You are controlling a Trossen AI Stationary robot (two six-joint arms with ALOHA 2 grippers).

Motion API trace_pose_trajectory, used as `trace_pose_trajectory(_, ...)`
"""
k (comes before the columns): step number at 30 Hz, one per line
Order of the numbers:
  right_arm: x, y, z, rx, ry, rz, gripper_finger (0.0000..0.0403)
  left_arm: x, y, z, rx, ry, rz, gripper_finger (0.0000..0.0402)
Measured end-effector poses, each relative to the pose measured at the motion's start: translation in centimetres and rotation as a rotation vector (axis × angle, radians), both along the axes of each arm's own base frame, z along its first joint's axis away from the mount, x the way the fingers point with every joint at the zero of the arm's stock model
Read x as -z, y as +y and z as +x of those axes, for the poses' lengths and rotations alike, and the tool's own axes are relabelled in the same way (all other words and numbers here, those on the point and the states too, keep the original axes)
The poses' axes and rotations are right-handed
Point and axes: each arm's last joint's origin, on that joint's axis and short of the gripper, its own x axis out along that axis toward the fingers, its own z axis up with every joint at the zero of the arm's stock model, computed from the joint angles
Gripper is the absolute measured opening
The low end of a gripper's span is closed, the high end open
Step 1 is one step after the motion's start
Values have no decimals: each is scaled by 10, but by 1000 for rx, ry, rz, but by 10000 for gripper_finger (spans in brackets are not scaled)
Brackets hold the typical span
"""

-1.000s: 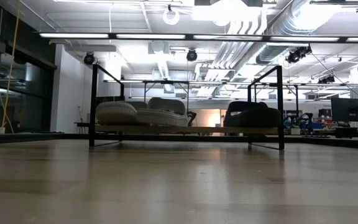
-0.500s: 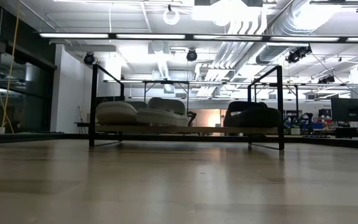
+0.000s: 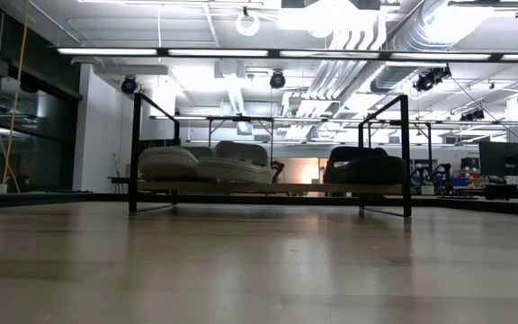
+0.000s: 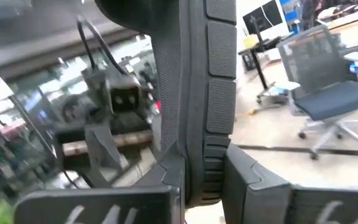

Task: Pick and place slides into the shelf
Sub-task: Put the black slide on the shelf

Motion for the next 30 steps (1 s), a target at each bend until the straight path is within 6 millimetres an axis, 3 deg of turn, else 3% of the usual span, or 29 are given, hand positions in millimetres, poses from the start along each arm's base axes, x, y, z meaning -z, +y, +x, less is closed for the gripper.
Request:
trace_pose_trajectory(9,2,24,-37,-5,68,78,34,-12,-4,-2,136,-111,17,138)
trace_pose_trajectory(15,35,31,-38,-36,12,137,34,-24,-6,-11,190,-187,36,96)
trace_pose_trajectory(20,65,27,-43,-62,-68,245,33,-34,-1,-28,216,-211,55,57)
trace_pose_trajectory(25,79,30,-40,-84,-90,307,33,-49,1,-55,233,-260,96,9)
trace_pose_trajectory(30,93,39,-32,-95,-114,361,32,-63,-1,-81,203,-314,137,11)
